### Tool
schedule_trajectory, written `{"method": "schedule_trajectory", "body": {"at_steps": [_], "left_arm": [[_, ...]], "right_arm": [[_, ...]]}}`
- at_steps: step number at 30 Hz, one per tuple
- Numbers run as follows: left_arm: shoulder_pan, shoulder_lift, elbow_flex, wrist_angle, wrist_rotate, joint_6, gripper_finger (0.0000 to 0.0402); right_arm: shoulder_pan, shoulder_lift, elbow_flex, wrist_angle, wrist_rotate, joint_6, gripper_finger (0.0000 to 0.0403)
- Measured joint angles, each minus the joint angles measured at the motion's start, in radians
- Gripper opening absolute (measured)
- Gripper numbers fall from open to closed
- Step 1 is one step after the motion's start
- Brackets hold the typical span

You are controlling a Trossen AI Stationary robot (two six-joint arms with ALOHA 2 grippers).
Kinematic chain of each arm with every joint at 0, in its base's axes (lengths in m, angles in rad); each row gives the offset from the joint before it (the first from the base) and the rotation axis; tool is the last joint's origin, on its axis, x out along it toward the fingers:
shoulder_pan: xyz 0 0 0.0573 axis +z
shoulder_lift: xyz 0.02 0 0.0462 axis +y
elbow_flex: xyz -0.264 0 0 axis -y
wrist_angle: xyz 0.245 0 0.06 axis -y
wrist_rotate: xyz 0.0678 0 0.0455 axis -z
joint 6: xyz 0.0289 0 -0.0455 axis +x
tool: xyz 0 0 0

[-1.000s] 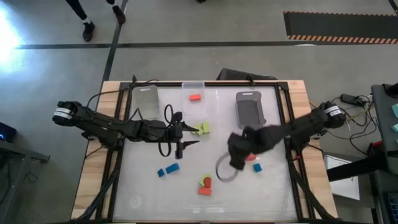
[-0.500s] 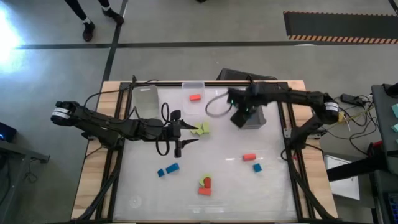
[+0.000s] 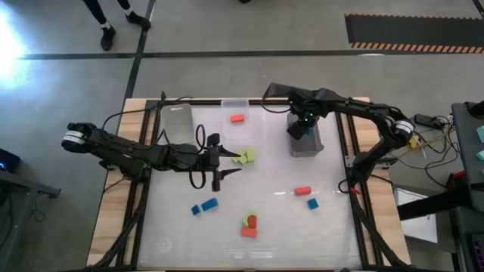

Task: Sort & place blocks by color
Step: Put the blue block into the black bin, then put the green block into the white bin

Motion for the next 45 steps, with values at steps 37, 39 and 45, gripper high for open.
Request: {"method": "schedule_trajectory", "body": {"at_steps": [37,39,45], "left_arm": [[-0.012,0.002,-0.027,-0.072,0.001,-0.212,0.0191],[-0.020,0.002,-0.029,-0.110,0.004,-0.256,0.0191],[-0.042,0.002,-0.029,-0.186,0.004,-0.385,0.0191]], "right_arm": [[0.021,-0.099,-0.125,0.137,-0.015,0.012,0.0185],[0.047,-0.149,-0.135,0.136,-0.015,0.029,0.0179],[0.160,-0.308,-0.167,0.155,-0.014,0.103,0.0162]]}}
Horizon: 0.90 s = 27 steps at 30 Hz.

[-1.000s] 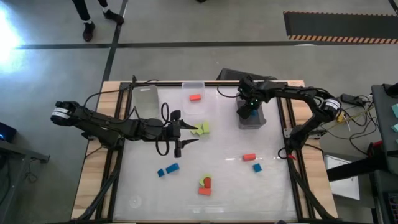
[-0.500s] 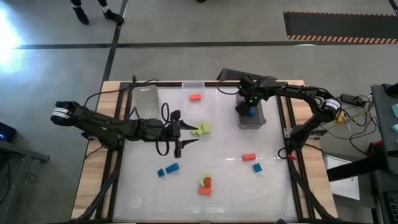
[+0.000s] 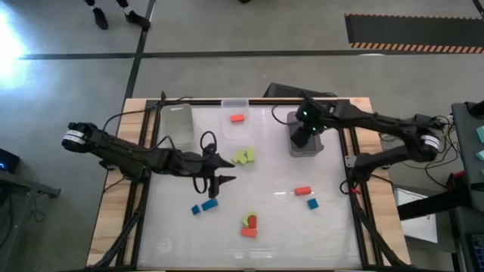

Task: Sort & place blocks by color
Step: Put the green block into the white bin

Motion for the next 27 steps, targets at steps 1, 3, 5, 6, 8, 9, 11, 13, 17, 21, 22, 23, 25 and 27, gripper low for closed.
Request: {"method": "schedule_trajectory", "body": {"at_steps": [1,3,5,6,8,9,11,13,17,21,22,23,25,27], "left_arm": [[-0.003,0.000,0.000,-0.007,0.000,-0.019,0.0191],[-0.011,0.000,0.000,-0.016,0.000,-0.052,0.0191],[-0.018,0.000,0.000,-0.030,0.000,-0.087,0.0191],[-0.020,0.000,0.000,-0.039,0.000,-0.103,0.0191],[-0.027,0.000,0.000,-0.053,0.000,-0.143,0.0191],[-0.030,0.000,0.000,-0.060,0.000,-0.163,0.0191],[-0.038,0.003,0.000,-0.069,-0.001,-0.200,0.0191],[-0.046,0.007,0.000,-0.089,-0.001,-0.229,0.0191],[-0.063,0.024,0.001,-0.142,-0.001,-0.291,0.0191],[-0.065,0.043,0.007,-0.217,-0.004,-0.328,0.0191],[-0.065,0.053,0.006,-0.212,-0.014,-0.316,0.0191],[-0.065,0.065,0.006,-0.206,-0.030,-0.295,0.0191],[-0.064,0.094,0.008,-0.190,-0.078,-0.245,0.0191],[-0.062,0.131,0.008,-0.128,-0.130,-0.178,0.0191]], "right_arm": [[0.025,-0.025,-0.008,0.019,0.000,0.014,0.0159],[0.078,-0.073,-0.029,0.066,0.000,0.039,0.0154],[0.136,-0.119,-0.057,0.130,0.000,0.066,0.0149],[0.165,-0.139,-0.070,0.164,0.001,0.077,0.0146],[0.223,-0.172,-0.099,0.239,0.002,0.089,0.0141],[0.253,-0.185,-0.115,0.281,0.002,0.090,0.0138],[0.311,-0.209,-0.150,0.372,0.003,0.094,0.0134],[0.368,-0.226,-0.188,0.469,0.016,0.095,0.0132],[0.471,-0.235,-0.246,0.614,0.075,0.092,0.0133],[0.542,-0.230,-0.272,0.675,0.132,0.087,0.0132],[0.556,-0.228,-0.277,0.687,0.138,0.085,0.0131],[0.567,-0.228,-0.281,0.689,0.143,0.084,0.0130],[0.588,-0.224,-0.283,0.689,0.159,0.082,0.0127],[0.602,-0.220,-0.283,0.690,0.160,0.077,0.0124]]}}
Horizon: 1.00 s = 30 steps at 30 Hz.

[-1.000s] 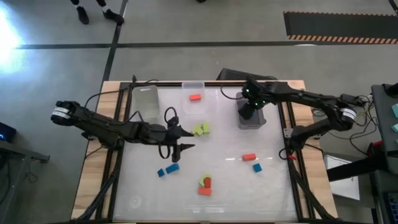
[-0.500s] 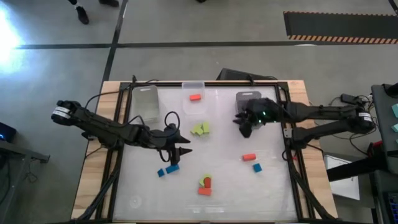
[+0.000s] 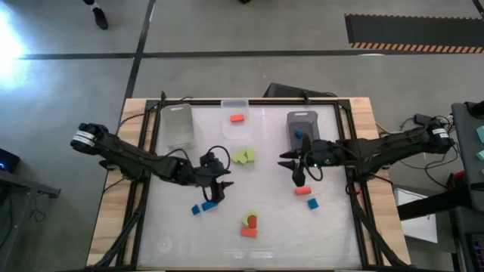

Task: Sort & place blocks by color
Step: Put the green block into the white bin

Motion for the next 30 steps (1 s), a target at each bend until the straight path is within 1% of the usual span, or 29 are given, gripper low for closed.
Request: {"method": "schedule_trajectory", "body": {"at_steps": [2,5,8,10,12,20,25,30], "left_arm": [[0.001,0.044,0.000,0.080,-0.031,0.077,0.0191],[0.005,0.122,0.000,0.171,-0.052,0.175,0.0191],[0.018,0.197,0.003,0.274,-0.091,0.221,0.0191],[0.034,0.241,0.003,0.327,-0.128,0.225,0.0191],[0.052,0.280,0.003,0.349,-0.156,0.225,0.0191],[0.139,0.375,0.036,0.373,-0.181,0.223,0.0191],[0.180,0.406,0.041,0.373,-0.181,0.221,0.0191],[0.191,0.426,0.040,0.381,-0.180,0.221,0.0191]], "right_arm": [[0.015,0.006,0.000,0.001,0.001,-0.008,0.0122],[0.036,0.014,0.000,0.001,0.001,-0.020,0.0118],[0.057,0.018,-0.002,0.005,0.001,-0.024,0.0118],[0.070,0.023,-0.002,0.021,0.001,-0.030,0.0118],[0.083,0.025,-0.003,0.023,0.001,-0.041,0.0117],[0.101,0.027,-0.004,0.030,0.008,-0.049,0.0115],[0.101,0.027,-0.005,0.028,0.024,-0.052,0.0114],[0.101,0.027,-0.005,0.027,0.024,-0.053,0.0109]]}}
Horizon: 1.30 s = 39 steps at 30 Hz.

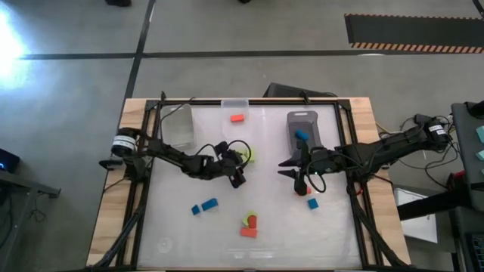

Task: Sort & place blocks by color
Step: Put the green block into the white bin

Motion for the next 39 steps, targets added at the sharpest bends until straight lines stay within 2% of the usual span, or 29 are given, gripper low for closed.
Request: {"method": "schedule_trajectory", "body": {"at_steps": [9,39], "left_arm": [[0.004,0.034,-0.001,0.017,0.003,-0.002,0.0191],[0.019,0.034,-0.015,0.037,0.030,-0.057,0.0191]], "right_arm": [[0.000,0.000,0.000,-0.001,0.000,0.000,0.0105],[0.000,0.000,0.000,-0.001,0.001,0.003,0.0099]]}}
